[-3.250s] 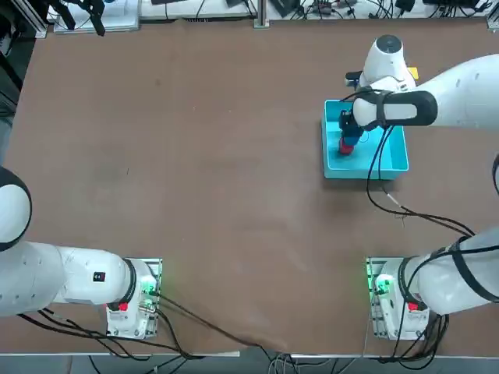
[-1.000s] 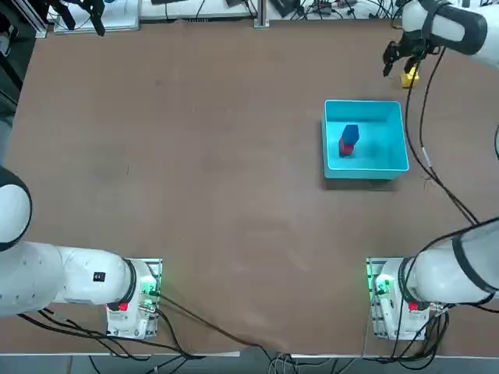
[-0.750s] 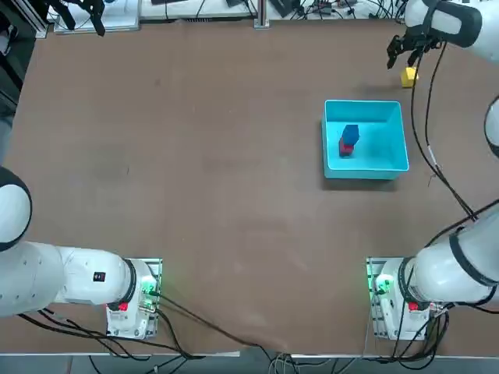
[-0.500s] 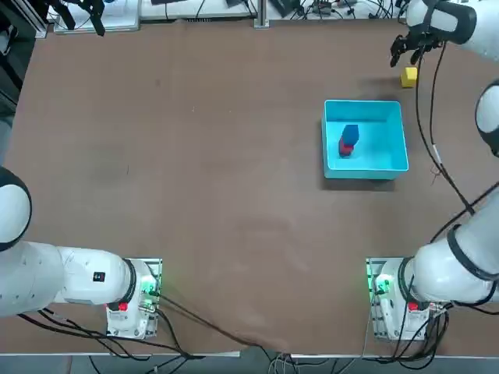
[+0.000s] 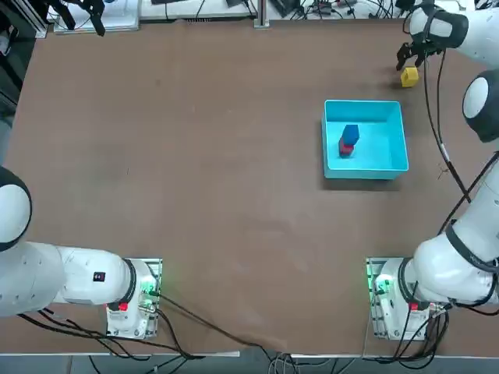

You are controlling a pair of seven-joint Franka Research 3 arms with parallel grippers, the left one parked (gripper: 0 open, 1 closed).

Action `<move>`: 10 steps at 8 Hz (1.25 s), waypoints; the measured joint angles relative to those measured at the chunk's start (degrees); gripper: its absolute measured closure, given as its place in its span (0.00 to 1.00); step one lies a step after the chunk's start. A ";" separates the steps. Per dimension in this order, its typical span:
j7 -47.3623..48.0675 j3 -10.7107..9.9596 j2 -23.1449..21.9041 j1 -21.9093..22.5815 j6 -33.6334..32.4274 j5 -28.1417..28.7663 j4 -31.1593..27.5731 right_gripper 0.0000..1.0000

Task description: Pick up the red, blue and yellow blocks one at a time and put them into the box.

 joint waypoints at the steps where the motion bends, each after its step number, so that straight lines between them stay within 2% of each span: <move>1: -1.27 0.00 0.52 -0.86 0.44 0.00 0.19 0.00; 8: -2.07 0.07 4.59 -2.98 7.78 0.08 0.29 0.04; 10: -2.07 0.14 4.73 -2.98 7.89 0.55 0.42 0.19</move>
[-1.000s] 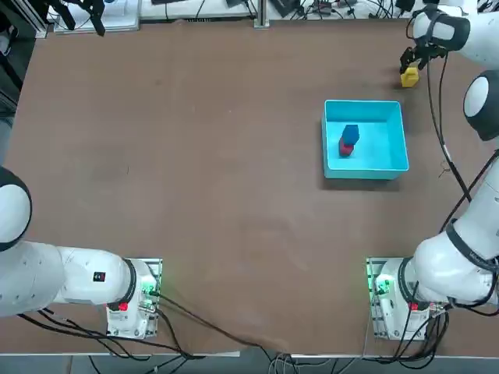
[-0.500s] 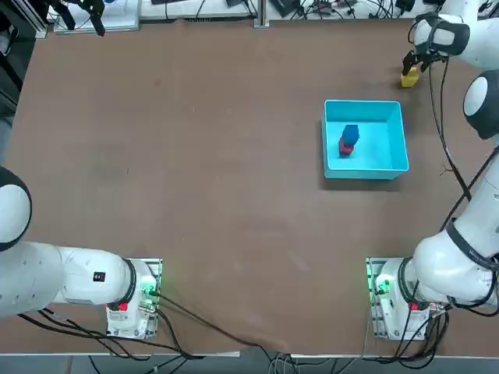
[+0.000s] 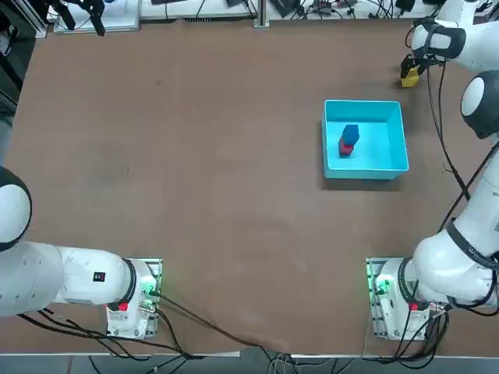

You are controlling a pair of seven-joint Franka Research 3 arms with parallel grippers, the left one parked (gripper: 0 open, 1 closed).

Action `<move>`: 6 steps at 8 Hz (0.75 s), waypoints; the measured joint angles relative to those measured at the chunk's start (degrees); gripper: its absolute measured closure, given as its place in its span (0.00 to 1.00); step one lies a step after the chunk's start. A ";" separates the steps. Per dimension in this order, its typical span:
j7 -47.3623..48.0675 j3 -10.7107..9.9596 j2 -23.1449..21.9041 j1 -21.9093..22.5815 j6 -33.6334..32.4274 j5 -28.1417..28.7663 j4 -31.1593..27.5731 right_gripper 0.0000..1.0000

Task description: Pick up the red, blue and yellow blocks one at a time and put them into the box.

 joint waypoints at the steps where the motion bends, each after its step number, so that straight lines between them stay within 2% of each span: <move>1: 0.00 0.18 -0.15 -0.01 -0.07 0.44 0.27 0.29; 2: -0.04 0.68 -0.76 0.07 -1.57 0.58 0.55 0.29; 3: -0.06 1.46 -2.82 0.25 -6.07 0.79 0.78 0.29; 4: -0.06 2.65 -6.31 0.36 -11.89 1.58 0.85 0.29; 6: 1.67 4.58 -16.17 1.28 -21.46 2.78 -1.07 0.29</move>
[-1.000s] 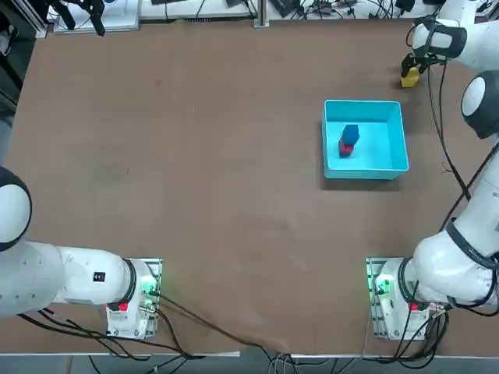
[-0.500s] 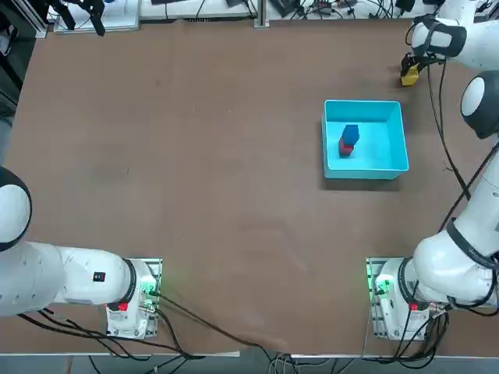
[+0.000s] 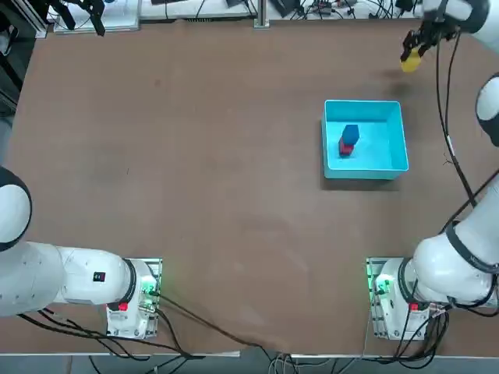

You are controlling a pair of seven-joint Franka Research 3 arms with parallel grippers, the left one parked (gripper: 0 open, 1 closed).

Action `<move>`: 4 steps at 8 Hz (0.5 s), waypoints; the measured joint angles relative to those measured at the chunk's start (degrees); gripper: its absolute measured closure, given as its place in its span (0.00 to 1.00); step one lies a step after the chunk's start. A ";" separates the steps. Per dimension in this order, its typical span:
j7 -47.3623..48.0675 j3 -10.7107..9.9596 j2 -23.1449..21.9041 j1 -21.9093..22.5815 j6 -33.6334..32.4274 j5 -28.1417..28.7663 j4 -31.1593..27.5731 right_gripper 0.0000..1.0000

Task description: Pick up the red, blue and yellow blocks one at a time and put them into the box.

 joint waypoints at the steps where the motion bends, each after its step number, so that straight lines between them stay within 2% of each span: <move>1: 2.65 0.35 -4.98 1.28 -2.21 0.22 -3.24 0.29; 4: 10.71 0.66 -16.34 7.41 -1.99 0.31 -19.32 0.29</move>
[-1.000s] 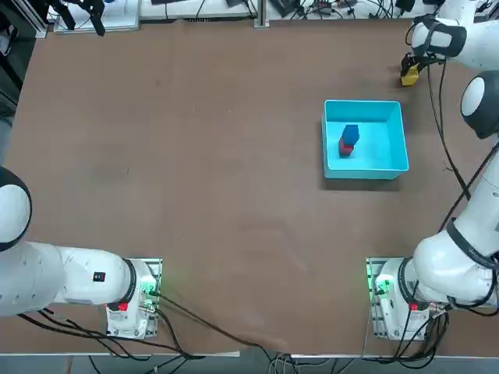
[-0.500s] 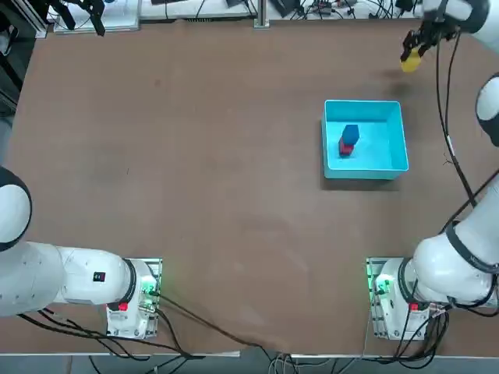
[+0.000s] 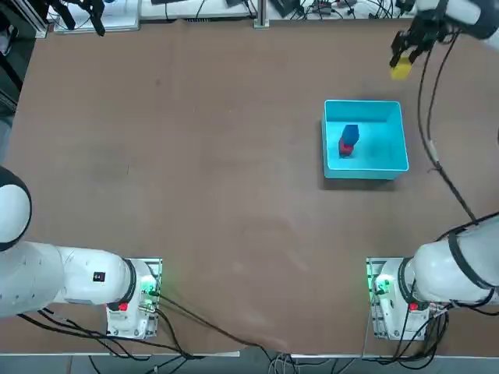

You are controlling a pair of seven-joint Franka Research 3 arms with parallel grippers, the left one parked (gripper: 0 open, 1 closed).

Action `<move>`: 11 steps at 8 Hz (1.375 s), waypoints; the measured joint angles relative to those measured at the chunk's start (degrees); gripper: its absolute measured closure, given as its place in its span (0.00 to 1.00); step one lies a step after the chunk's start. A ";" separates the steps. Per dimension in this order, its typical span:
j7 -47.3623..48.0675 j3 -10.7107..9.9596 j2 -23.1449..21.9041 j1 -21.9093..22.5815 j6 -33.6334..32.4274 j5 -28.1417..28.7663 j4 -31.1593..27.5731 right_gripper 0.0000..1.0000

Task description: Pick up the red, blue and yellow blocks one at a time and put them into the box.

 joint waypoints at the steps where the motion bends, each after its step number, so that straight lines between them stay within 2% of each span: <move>1: 1.31 0.01 -2.86 1.27 2.16 0.00 -5.75 0.29; 3: 4.09 0.04 -6.62 3.91 8.92 0.01 -15.53 0.29; 6: 9.01 0.07 -6.28 7.85 20.88 0.01 -25.32 0.29; 11: 9.17 -0.31 0.16 7.91 27.87 -0.03 -26.76 0.29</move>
